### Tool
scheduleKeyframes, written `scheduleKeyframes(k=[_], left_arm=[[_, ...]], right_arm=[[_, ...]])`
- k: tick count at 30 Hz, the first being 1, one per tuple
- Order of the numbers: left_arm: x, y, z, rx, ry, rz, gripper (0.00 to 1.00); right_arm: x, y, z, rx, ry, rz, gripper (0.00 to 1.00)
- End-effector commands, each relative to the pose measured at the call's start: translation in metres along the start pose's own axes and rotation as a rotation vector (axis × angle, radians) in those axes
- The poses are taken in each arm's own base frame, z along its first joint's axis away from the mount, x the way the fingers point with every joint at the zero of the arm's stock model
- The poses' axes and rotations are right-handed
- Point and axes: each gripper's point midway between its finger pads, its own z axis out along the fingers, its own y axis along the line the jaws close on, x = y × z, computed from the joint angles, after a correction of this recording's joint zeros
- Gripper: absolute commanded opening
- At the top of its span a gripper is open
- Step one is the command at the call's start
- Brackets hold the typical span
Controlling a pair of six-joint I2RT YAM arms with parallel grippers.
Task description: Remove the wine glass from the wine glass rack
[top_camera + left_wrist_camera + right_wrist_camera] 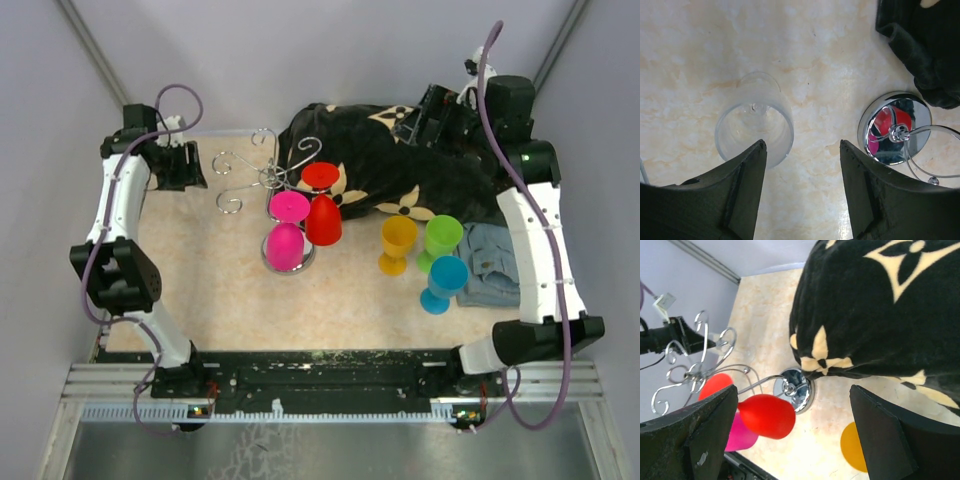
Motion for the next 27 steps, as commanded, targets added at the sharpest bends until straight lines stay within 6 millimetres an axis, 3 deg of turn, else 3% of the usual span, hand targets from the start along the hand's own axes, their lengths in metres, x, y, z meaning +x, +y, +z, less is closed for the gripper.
scheduleKeyframes(k=[1,10,16,18,23,27], left_arm=[[-0.011,-0.011,-0.034,0.029,-0.055,0.020,0.66],[-0.033,-0.021,-0.085,0.014,-0.195,0.062,0.71],[-0.073,-0.035,-0.139,0.017,-0.483,0.120,0.76],[-0.082,-0.039,-0.153,0.018,-0.571,0.141,0.76],[-0.083,-0.044,-0.166,0.027,-0.659,0.158,0.77],[-0.078,-0.044,-0.162,0.036,-0.649,0.144,0.77]], right_arm=[[-0.006,0.040,-0.035,-0.115,-0.044,-0.020,0.93],[0.045,0.074,-0.019,-0.255,0.089,0.085,0.94],[0.050,0.095,0.001,-0.426,0.113,0.243,0.94],[0.050,0.104,0.007,-0.492,0.131,0.295,0.89],[0.050,0.120,0.013,-0.620,0.201,0.386,0.75],[0.055,0.121,0.019,-0.646,0.260,0.419,0.69]])
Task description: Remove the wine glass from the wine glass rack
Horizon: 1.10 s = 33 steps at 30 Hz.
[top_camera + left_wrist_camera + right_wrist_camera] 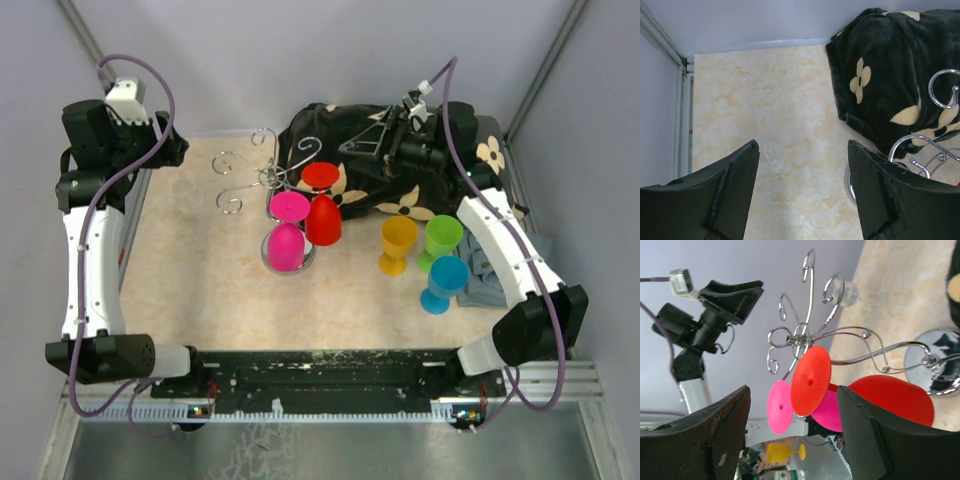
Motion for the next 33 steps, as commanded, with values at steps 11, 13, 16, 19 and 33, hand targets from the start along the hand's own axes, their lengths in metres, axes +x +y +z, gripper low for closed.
scheduleKeyframes(k=[11,13,16,19,33], left_arm=[[-0.001,-0.002,0.015,0.031,-0.023,-0.034,0.76],[-0.001,-0.003,0.016,0.035,-0.021,-0.036,0.76],[-0.001,-0.003,0.017,0.038,-0.020,-0.035,0.76],[-0.001,-0.003,0.018,0.044,-0.015,-0.035,0.76],[0.000,-0.004,0.020,0.052,-0.005,-0.031,0.75]], right_arm=[[0.010,0.003,0.013,-0.097,0.139,0.050,0.59],[0.011,0.000,0.015,-0.093,0.146,0.055,0.59],[0.014,-0.002,0.019,-0.093,0.162,0.054,0.59],[0.016,0.001,0.022,-0.100,0.173,0.050,0.55],[0.021,0.001,0.027,-0.105,0.196,0.046,0.30]])
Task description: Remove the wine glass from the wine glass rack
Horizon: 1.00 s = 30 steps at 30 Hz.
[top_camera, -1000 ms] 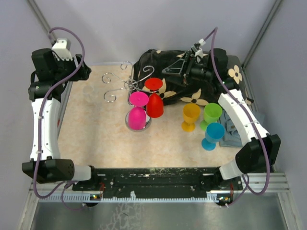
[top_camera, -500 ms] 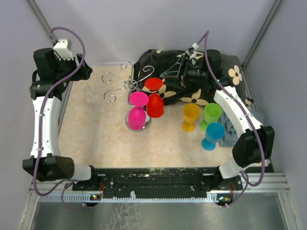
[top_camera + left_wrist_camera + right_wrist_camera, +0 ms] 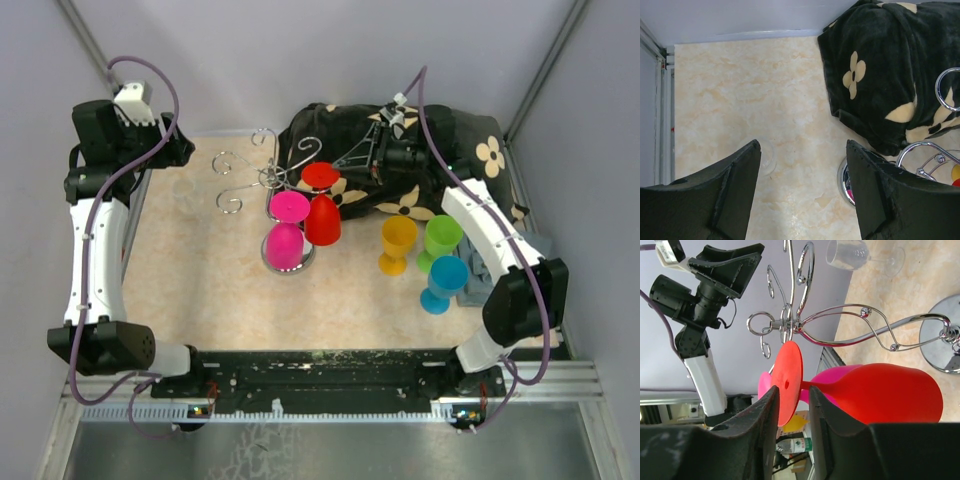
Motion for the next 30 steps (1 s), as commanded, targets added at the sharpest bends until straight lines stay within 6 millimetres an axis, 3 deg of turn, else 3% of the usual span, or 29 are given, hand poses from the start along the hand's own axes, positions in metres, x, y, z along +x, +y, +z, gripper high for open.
scheduleKeyframes(k=[1,7,12,30], left_arm=[[-0.015,-0.003,-0.003,0.014,-0.040,0.010,0.75],[-0.013,-0.003,-0.003,0.018,-0.035,0.018,0.74],[-0.012,-0.003,-0.004,0.019,-0.032,0.019,0.74],[-0.009,-0.006,-0.005,0.029,-0.026,0.008,0.73]], right_arm=[[0.000,0.022,0.001,-0.051,0.009,-0.075,0.29],[0.002,0.023,0.003,-0.054,0.018,-0.077,0.25],[0.003,0.025,0.002,-0.055,0.020,-0.081,0.00],[0.003,0.047,-0.012,-0.090,-0.003,-0.091,0.00]])
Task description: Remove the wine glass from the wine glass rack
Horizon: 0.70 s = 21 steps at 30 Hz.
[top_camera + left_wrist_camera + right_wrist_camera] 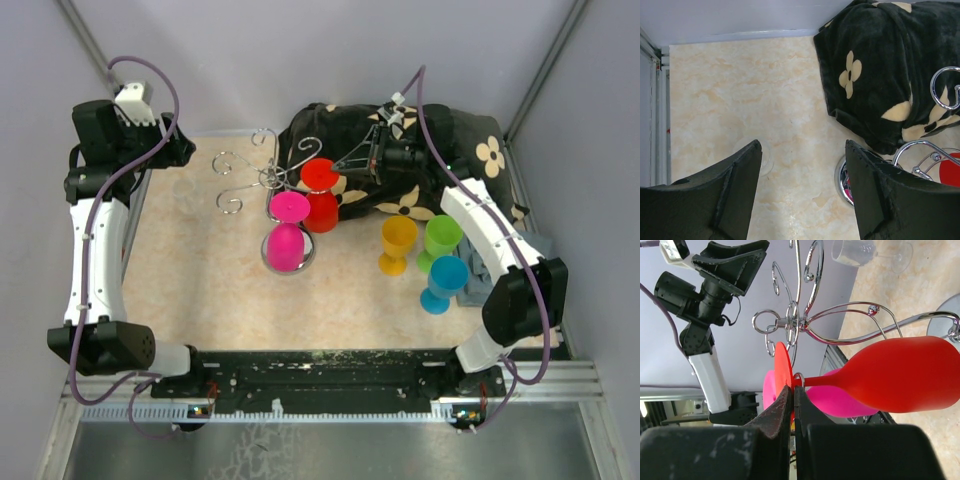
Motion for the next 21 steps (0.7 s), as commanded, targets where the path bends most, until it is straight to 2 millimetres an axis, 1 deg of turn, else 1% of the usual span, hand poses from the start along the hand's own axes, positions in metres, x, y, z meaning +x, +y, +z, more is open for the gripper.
scheduleKeyframes(k=[1,8,14,21], left_arm=[[-0.010,-0.003,-0.005,0.013,-0.027,0.008,0.73],[-0.008,-0.005,-0.007,0.018,-0.024,0.004,0.73],[-0.009,-0.007,-0.008,0.026,-0.026,-0.003,0.72],[-0.008,-0.007,-0.007,0.031,-0.023,-0.007,0.71]], right_arm=[[-0.001,0.043,-0.015,-0.076,-0.028,-0.099,0.00],[-0.003,0.050,-0.028,-0.085,-0.047,-0.107,0.00],[0.002,0.053,-0.031,-0.090,-0.040,-0.109,0.00],[0.008,0.051,-0.032,-0.087,-0.016,-0.098,0.00]])
